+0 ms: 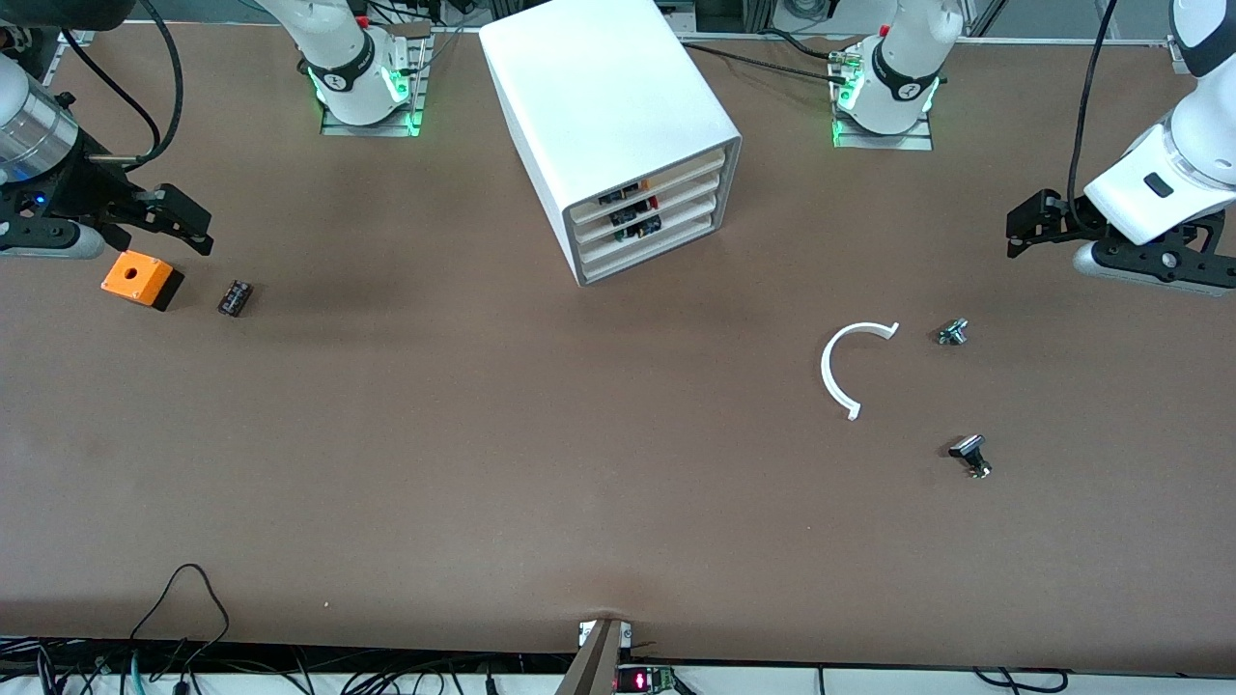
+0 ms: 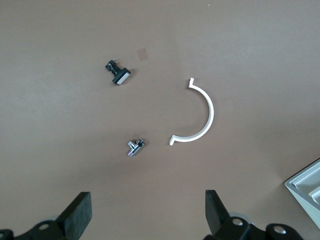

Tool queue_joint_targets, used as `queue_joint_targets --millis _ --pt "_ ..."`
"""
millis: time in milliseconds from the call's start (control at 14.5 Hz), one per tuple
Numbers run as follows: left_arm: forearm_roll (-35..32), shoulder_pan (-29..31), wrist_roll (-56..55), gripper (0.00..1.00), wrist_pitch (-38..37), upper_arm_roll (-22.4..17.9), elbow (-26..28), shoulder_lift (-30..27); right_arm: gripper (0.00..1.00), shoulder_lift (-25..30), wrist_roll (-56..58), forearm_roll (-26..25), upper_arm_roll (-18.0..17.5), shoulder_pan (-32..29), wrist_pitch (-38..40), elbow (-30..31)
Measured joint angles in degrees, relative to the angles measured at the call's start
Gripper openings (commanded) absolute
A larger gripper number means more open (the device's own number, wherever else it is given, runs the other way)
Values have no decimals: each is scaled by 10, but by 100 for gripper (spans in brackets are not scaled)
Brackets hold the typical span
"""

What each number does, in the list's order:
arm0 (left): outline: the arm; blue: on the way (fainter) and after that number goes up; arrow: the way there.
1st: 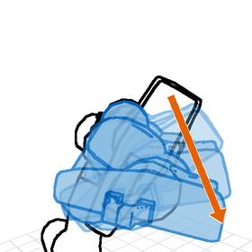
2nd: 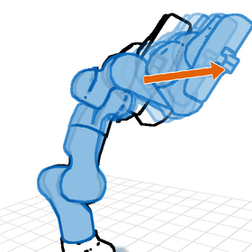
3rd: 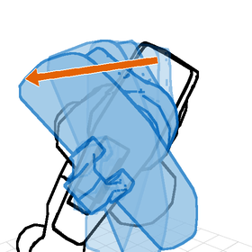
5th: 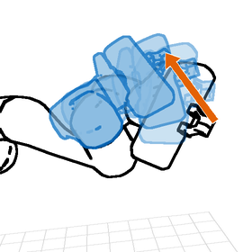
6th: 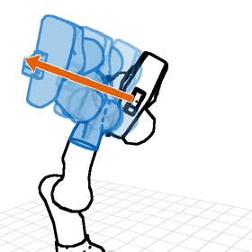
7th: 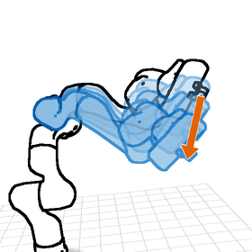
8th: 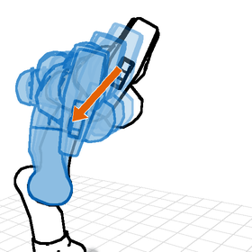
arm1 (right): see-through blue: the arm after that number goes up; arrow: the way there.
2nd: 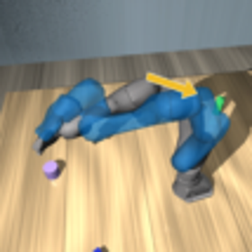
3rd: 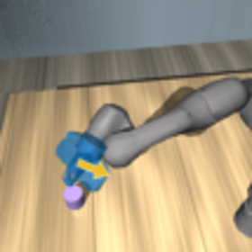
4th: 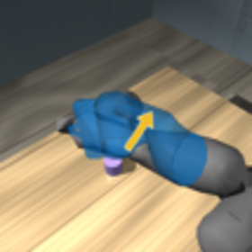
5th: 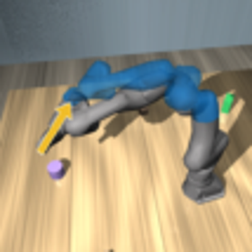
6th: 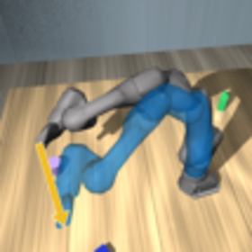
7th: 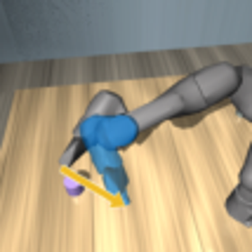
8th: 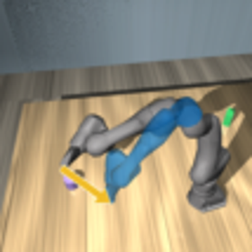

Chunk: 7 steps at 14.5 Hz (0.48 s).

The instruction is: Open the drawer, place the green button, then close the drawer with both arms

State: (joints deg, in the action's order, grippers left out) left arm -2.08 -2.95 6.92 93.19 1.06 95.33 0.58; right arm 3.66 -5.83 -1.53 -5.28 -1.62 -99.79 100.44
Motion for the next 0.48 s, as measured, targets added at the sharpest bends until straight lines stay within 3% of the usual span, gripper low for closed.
queue_joint_targets --millis 484 --pt "0 0 0 100 1 -1 4 2 99 0 0 0 0 0 0 -1"
